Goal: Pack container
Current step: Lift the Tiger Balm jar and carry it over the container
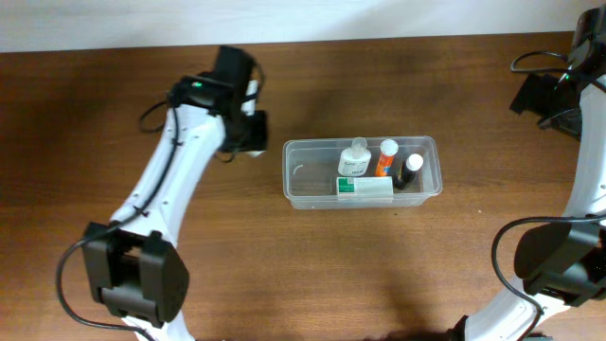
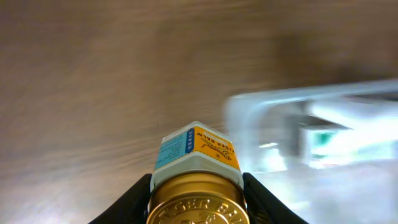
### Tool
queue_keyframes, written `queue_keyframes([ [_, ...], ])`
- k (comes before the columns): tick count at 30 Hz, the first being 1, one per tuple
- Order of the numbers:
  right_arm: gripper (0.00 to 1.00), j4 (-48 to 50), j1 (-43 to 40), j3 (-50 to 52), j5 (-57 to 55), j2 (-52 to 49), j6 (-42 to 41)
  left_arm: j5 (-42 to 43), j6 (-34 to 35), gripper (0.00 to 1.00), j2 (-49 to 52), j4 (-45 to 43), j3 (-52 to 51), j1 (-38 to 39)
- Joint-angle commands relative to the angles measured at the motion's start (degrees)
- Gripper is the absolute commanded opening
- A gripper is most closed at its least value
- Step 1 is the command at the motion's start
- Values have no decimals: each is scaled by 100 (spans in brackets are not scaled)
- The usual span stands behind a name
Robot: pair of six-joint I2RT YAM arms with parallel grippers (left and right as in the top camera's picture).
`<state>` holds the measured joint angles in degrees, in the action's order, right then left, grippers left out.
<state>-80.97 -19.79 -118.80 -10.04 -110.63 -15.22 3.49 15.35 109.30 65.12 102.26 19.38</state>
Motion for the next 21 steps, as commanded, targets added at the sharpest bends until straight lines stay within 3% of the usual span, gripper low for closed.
queue_keyframes([
  [1,98,0,-15,31,-28,55,-44,125,-177,43,42,-26,356,422],
  [21,98,0,-15,31,-28,55,-44,125,-177,44,109,-339,365,1056],
])
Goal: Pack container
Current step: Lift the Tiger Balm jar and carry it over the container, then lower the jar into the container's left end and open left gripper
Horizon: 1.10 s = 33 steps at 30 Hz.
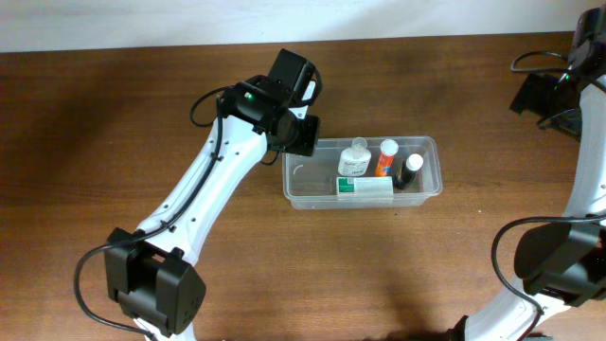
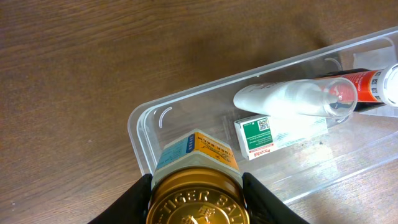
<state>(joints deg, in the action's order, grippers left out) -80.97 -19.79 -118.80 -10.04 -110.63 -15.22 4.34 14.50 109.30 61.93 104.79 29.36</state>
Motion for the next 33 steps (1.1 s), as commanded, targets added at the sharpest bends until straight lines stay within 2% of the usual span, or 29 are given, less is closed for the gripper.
queue_keyframes([
  [1,98,0,-15,31,-28,55,-44,42,-90,44,142,-20,111,76],
  [10,98,0,-15,31,-28,55,-44,44,-92,44,494,70,111,343],
  [17,98,0,-15,31,-28,55,-44,42,-90,44,520,584,111,483],
  [33,98,-2,-15,31,-28,55,-44,42,-116,44,1261,278,111,487],
])
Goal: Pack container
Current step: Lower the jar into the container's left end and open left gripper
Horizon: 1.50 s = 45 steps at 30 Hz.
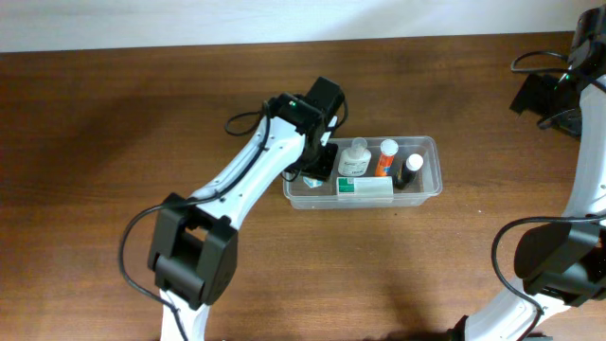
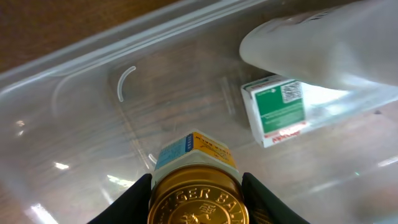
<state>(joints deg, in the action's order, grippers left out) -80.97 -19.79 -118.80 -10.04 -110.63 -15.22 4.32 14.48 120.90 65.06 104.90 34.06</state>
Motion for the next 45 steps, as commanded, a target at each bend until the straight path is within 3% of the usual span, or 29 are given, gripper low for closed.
queue_keyframes([
  [1,98,0,-15,31,-28,55,-44,37,-131,44,127,-55,101,17],
  [41,98,0,-15,31,-28,55,-44,-131,-136,45,505,-339,98,13],
  [43,98,0,-15,31,-28,55,-44,-131,-138,57,503,-354,103,13],
  [45,98,0,-15,31,-28,55,-44,-125,-221,58,503,-348,151,11],
])
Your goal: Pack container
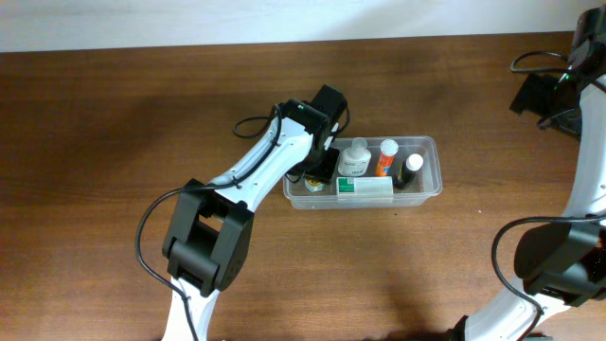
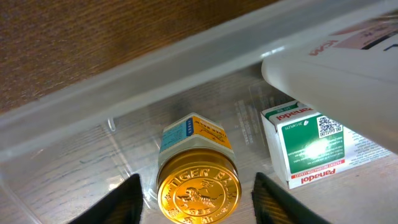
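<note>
A gold-lidded Tiger Balm jar [image 2: 198, 183] stands on the floor of the clear plastic container [image 1: 428, 142], at its left end. My left gripper [image 2: 199, 200] is down inside the container and open. One black finger shows on each side of the jar, both clear of it. In the overhead view the left gripper [image 1: 320, 167] hides the jar. To the jar's right lie a green-and-white Panadol box [image 2: 311, 146] and a white bottle [image 2: 348, 68]. My right gripper [image 1: 538, 95] rests far off at the back right.
The container also holds an orange tube [image 1: 385, 157] and a small dark bottle [image 1: 410, 170] at its right end. Its near wall [image 2: 124, 81] runs just behind the jar. A cable lies by the right arm at the back right corner.
My left gripper was shut on the jar low in the container. Now its fingers stand apart and the jar rests free on the container floor.
My left gripper held the jar over the bare table left of the container. Then it was above the container's left end, then low inside it with the jar still held. Now the jar stands there, let go.
</note>
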### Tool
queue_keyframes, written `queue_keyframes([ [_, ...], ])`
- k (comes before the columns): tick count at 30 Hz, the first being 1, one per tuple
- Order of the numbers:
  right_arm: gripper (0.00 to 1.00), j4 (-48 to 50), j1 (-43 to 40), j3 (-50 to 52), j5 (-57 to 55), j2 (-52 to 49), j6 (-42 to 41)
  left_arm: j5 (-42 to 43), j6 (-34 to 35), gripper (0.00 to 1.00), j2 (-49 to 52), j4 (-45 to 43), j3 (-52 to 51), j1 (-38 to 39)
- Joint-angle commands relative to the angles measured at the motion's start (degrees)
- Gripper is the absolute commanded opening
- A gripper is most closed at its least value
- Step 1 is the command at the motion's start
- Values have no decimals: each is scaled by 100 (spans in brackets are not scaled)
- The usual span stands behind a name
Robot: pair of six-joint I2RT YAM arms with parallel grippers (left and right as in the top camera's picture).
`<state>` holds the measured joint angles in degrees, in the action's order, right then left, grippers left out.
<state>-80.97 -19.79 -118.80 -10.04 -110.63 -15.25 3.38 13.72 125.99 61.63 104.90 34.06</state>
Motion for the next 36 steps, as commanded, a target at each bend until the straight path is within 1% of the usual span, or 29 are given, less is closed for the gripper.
queue_keyframes([
  [1,98,0,-15,31,-28,55,-42,-35,-208,59,-7,15,188,11],
  [3,98,0,-15,31,-28,55,-42,-37,-315,60,-11,133,350,9],
  [7,98,0,-15,31,-28,55,-42,-37,-319,63,-11,422,839,2],
  [10,98,0,-15,31,-28,55,-42,-42,-448,69,-11,645,1311,2],
  [11,98,0,-15,31,-28,55,-42,-83,-463,74,-11,713,1445,2],
  [12,98,0,-15,31,-28,55,-42,-175,-463,82,-11,815,1609,0],
  [13,99,0,-15,31,-28,55,-42,-286,-463,98,-11,938,1781,-9],
  [19,98,0,-15,31,-28,55,-42,-960,-461,99,-11,1864,2754,-153],
  [23,98,0,-15,31,-28,55,-42,-1034,-459,99,-11,2426,3237,-361],
  [29,98,0,-15,31,-28,55,-42,-1034,-393,99,-13,3515,3840,-927],
  [32,98,0,-15,31,-28,55,-42,-743,-396,99,-138,3508,3840,-1241],
  [36,98,0,-15,31,-28,55,-42,-706,-402,99,-431,3510,3838,-1580],
])
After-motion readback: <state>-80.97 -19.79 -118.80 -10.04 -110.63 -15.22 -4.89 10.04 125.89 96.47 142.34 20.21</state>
